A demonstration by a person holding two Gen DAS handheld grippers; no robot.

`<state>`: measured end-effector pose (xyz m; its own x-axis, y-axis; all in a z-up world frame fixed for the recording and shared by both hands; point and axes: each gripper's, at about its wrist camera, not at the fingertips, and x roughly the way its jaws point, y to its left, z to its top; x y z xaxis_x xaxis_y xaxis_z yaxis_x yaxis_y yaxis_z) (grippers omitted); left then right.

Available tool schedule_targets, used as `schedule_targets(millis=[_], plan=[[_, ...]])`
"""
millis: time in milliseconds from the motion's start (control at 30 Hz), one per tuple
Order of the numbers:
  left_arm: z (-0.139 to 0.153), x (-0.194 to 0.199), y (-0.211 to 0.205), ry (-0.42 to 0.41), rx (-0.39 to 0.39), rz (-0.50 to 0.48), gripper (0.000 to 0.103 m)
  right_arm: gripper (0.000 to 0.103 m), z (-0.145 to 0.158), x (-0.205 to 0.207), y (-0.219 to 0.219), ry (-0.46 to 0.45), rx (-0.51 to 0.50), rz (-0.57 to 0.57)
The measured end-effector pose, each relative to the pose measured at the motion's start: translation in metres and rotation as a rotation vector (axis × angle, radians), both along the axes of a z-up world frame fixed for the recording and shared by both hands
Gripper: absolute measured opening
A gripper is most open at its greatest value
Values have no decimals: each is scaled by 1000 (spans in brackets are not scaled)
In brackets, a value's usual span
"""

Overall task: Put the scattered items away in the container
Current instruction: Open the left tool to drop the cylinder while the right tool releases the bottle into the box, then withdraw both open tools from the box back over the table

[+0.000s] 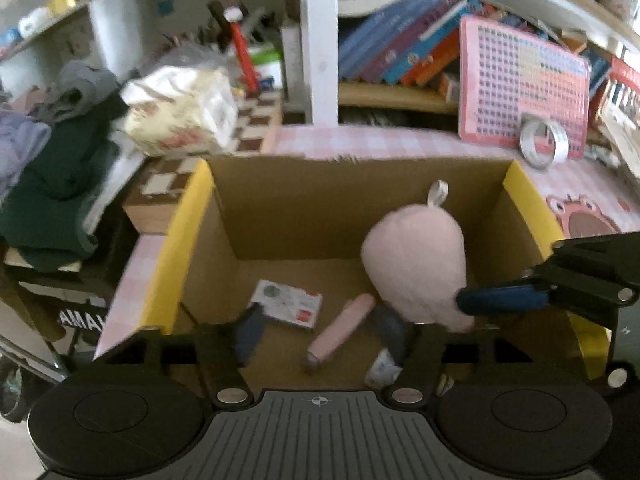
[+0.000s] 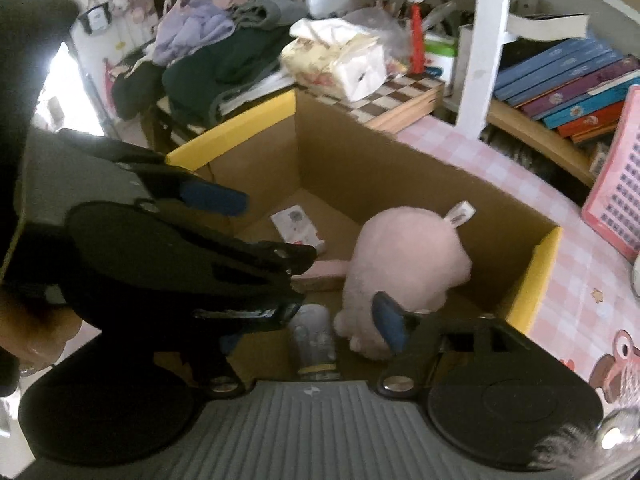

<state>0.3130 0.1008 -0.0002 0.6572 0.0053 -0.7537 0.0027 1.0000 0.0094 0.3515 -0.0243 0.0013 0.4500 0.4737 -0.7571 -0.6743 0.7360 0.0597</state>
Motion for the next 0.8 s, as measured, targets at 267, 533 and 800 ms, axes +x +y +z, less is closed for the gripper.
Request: schedule_targets(millis=[267,533,800], plan=[[27,-28,9,-99,-57,20,76,73,28,-26,-16,-111,58,-66],[50,-64,14,-203,-105,35,87,78,53,-63,-23,-246,73,-113],[58,-116,19,-244,-119,31,88,81,61,-104,-40,-342,45,-207]])
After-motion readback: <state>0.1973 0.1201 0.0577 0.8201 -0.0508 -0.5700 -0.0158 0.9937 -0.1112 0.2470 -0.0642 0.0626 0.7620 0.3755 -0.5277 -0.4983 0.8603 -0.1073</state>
